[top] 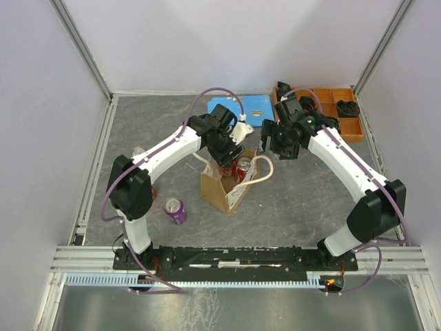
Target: Place the beverage into the canvas bag
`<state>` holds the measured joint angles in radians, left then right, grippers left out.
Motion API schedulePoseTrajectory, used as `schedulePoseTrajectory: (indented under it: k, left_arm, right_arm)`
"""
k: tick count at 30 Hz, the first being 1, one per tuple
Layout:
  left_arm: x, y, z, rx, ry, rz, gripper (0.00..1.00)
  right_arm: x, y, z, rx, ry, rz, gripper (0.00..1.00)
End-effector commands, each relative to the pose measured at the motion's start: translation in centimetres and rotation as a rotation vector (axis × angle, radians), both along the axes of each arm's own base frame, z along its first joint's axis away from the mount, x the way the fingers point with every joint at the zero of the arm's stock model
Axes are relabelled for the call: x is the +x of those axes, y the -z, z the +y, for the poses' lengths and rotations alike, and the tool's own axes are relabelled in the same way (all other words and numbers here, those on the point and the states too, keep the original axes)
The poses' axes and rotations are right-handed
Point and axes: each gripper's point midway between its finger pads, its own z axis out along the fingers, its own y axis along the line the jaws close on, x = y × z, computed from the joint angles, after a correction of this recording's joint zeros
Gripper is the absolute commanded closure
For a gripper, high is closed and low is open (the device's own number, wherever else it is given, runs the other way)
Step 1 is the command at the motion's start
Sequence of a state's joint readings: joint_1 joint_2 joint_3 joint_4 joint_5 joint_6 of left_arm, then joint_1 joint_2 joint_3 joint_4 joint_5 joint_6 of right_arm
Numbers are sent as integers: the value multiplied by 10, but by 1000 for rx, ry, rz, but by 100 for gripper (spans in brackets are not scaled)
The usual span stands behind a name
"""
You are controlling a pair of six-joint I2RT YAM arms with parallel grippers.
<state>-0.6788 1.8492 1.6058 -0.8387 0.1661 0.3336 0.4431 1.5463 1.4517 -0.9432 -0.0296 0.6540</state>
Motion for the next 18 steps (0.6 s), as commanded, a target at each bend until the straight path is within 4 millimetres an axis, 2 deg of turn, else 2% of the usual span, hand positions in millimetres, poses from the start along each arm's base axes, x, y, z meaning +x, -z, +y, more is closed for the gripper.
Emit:
schedulePoseTrajectory:
  k: [1, 5, 9, 14, 18]
  left_arm:
    - [19, -31, -37, -154, -6, -81, 97]
    - [14, -22, -40, -153, -3, -60, 97]
    - [5, -1, -37, -120, -1, -28, 97]
    - [-2, 13, -33, -104, -11, -3, 87]
    - [-6, 16, -31, -91, -7, 7, 72]
  right_arm:
    - [9, -13, 5, 8, -9, -42, 12]
    - [9, -12, 5, 7, -13, -36, 12]
    - [8, -11, 5, 8, -14, -32, 12]
    - [6, -10, 4, 8, -12, -30, 12]
    - [5, -9, 4, 9, -14, -30, 12]
